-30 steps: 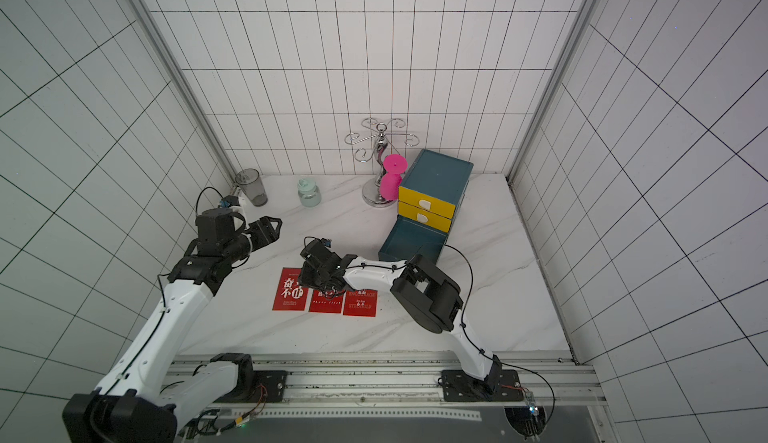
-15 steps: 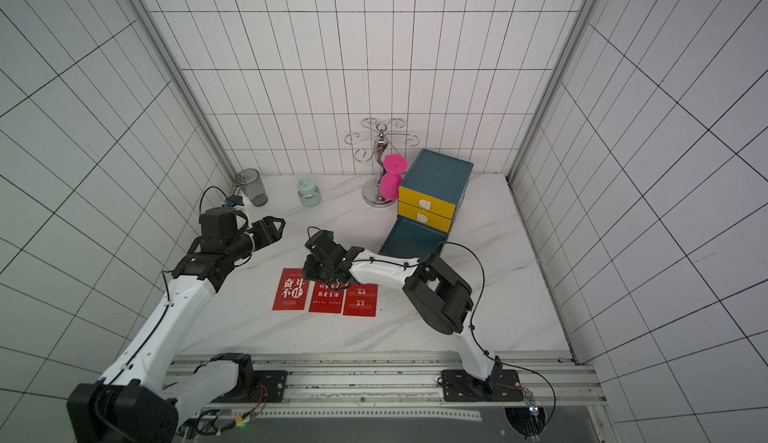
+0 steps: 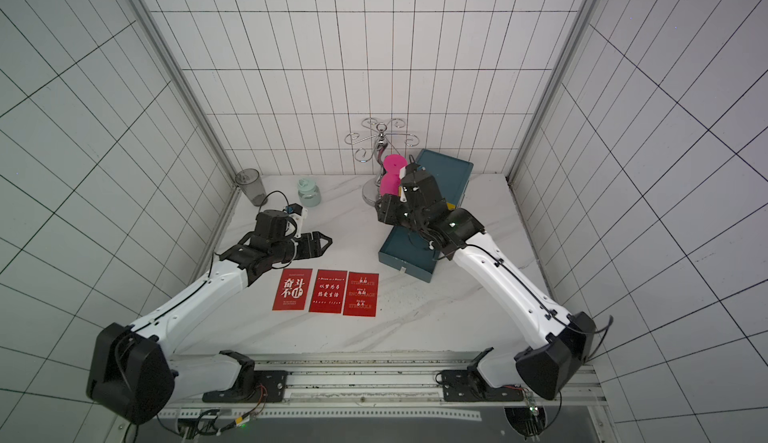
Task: Take the postcards out of the drawer
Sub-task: Close the drawer in the storage box.
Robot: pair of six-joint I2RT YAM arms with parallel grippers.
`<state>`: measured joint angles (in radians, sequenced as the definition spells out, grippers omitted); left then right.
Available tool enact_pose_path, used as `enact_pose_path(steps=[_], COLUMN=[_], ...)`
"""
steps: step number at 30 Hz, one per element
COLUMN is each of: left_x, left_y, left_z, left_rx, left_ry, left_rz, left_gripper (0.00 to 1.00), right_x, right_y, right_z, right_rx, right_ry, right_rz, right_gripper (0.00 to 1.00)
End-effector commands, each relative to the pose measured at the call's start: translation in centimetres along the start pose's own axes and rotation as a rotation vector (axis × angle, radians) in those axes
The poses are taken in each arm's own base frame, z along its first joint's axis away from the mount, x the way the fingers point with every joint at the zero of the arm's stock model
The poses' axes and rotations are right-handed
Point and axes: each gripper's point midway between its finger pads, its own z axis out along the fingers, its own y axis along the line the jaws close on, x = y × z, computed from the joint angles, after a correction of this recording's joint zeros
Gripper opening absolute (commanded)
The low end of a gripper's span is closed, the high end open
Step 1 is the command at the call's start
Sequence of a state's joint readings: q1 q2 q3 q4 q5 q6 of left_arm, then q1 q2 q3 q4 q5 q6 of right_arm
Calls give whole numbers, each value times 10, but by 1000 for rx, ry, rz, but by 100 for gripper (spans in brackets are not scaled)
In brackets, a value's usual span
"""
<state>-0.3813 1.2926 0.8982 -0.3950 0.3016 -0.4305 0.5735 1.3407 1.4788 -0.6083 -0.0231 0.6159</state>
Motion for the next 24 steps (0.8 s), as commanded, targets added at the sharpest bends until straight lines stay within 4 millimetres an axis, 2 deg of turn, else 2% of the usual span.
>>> enact_pose_path(steps=[1,6,11,17,24], left_x=[9,23,33,38,43], left_y=[-16,-37,-59,-70,-74], left_z=[16,40,66,93,113], left_rx=[32,50,55,29,16], left_ry=[40,107,170,206,232], left_rz=[69,142,224,281,310], left_gripper=[75,75,75,74,73], right_x=[-4,-28,-44,-57,-75], right_y=[-61,-123,-166,-195,-208], right_z=[-29,-47,-42,-13,13], right_rx=[195,312,372,381,380], right_ry=[33,-2,-1,45,39], right_rz=[-67,23,88,137,140], right_gripper=[58,59,59,59,59])
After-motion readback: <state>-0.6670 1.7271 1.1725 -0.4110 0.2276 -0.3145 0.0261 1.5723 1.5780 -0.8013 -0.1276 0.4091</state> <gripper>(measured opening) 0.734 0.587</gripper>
